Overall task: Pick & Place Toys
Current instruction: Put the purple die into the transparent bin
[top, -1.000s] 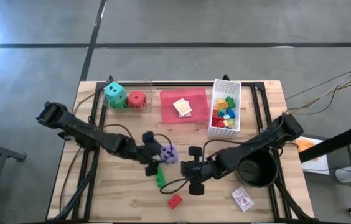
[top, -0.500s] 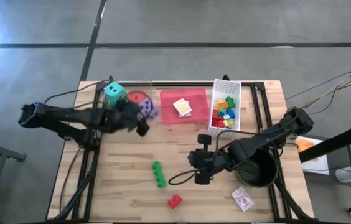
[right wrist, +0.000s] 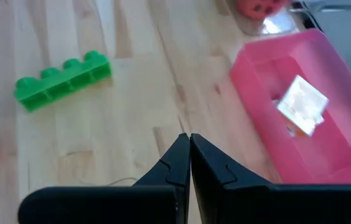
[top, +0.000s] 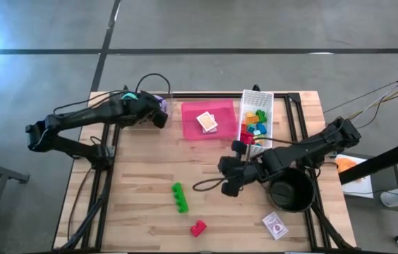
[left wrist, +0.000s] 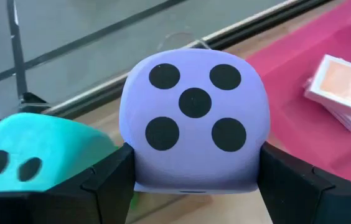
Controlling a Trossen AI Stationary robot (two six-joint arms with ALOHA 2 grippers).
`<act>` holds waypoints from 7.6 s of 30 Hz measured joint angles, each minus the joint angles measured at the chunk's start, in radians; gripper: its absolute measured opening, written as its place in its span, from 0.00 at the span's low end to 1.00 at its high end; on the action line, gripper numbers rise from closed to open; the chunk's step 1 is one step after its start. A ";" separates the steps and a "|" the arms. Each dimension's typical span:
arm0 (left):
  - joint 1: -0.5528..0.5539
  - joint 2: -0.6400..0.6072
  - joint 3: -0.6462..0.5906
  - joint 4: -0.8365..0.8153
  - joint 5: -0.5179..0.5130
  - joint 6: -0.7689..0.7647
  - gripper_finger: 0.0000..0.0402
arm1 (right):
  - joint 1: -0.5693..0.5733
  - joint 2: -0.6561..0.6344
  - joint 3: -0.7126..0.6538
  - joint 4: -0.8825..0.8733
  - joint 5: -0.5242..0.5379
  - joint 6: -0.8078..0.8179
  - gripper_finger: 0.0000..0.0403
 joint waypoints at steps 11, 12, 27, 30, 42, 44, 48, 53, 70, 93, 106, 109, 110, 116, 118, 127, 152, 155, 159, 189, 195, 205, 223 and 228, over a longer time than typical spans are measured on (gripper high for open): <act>0.008 0.043 0.211 -0.074 -0.085 0.000 0.70 | -0.035 -0.066 -0.070 -0.007 -0.001 0.034 0.02; 0.015 0.043 0.246 -0.108 -0.096 0.000 0.70 | -0.034 -0.066 -0.071 -0.007 -0.001 0.034 0.02; 0.069 0.048 0.479 -0.398 0.023 -0.050 0.69 | -0.037 -0.081 -0.072 -0.006 -0.004 0.027 0.02; 0.109 0.082 0.496 -0.431 0.031 -0.048 0.69 | -0.037 -0.081 -0.072 -0.004 -0.004 0.027 0.02; 0.130 0.270 0.505 -0.386 0.041 -0.003 0.69 | -0.037 -0.081 -0.072 -0.006 -0.004 0.019 0.02; 0.130 0.298 0.505 -0.378 0.042 -0.004 0.69 | -0.036 -0.081 -0.072 -0.006 -0.004 0.014 0.02; 0.130 0.329 0.503 -0.363 0.038 0.001 0.69 | -0.036 -0.081 -0.072 -0.008 -0.004 0.009 0.02; 0.128 0.311 0.407 -0.296 0.019 -0.019 0.69 | -0.036 -0.081 -0.072 -0.009 -0.004 -0.002 0.02; 0.140 0.198 0.117 -0.066 0.020 -0.073 0.69 | -0.036 -0.081 -0.075 0.003 -0.004 -0.026 0.02; 0.143 0.193 0.064 -0.015 0.029 -0.082 0.80 | -0.036 -0.081 -0.076 0.002 -0.010 -0.027 0.02; 0.142 0.178 0.070 -0.041 0.046 -0.048 0.97 | -0.036 -0.081 -0.076 0.002 -0.014 -0.027 0.02; 0.142 0.167 0.070 -0.044 0.046 -0.048 0.97 | -0.036 -0.081 -0.077 0.002 -0.030 -0.027 0.02; 0.142 0.164 0.070 -0.045 0.046 -0.048 0.97 | -0.036 -0.081 -0.078 0.002 -0.038 -0.027 0.02; 0.142 0.154 0.071 -0.049 0.043 -0.048 0.97 | -0.035 -0.079 -0.080 0.003 -0.043 -0.022 0.02; 0.142 0.154 0.065 -0.049 0.042 -0.048 0.97 | -0.035 -0.079 -0.080 0.005 -0.042 -0.022 0.02; 0.142 0.155 0.060 -0.049 0.042 -0.048 0.97 | -0.108 -0.079 -0.085 0.233 -0.012 -0.165 0.02; 0.142 0.125 -0.008 0.007 0.027 0.038 0.97 | -0.291 -0.078 -0.093 0.354 -0.224 -0.212 0.02; 0.142 0.116 -0.011 0.028 0.032 0.030 0.97 | -0.291 -0.078 -0.093 0.367 -0.222 -0.213 0.02; 0.145 0.113 -0.012 0.046 0.047 0.031 0.97 | -0.291 -0.078 -0.093 0.368 -0.223 -0.213 0.02; 0.146 0.112 -0.012 0.038 0.069 0.131 0.99 | -0.291 -0.078 -0.114 0.368 -0.223 -0.213 0.02; 0.151 0.112 -0.012 0.008 0.012 -0.017 1.00 | -0.291 -0.078 -0.114 0.368 -0.223 -0.209 0.02; 0.150 0.111 -0.012 0.010 0.021 0.018 1.00 | -0.291 -0.078 -0.114 0.368 -0.246 -0.212 0.02; 0.150 0.110 0.035 -0.015 0.050 0.056 1.00 | -0.291 -0.078 -0.114 0.360 -0.249 -0.210 0.02; 0.150 0.110 0.035 -0.026 0.049 0.062 1.00 | -0.289 -0.078 -0.114 0.360 -0.254 -0.210 0.02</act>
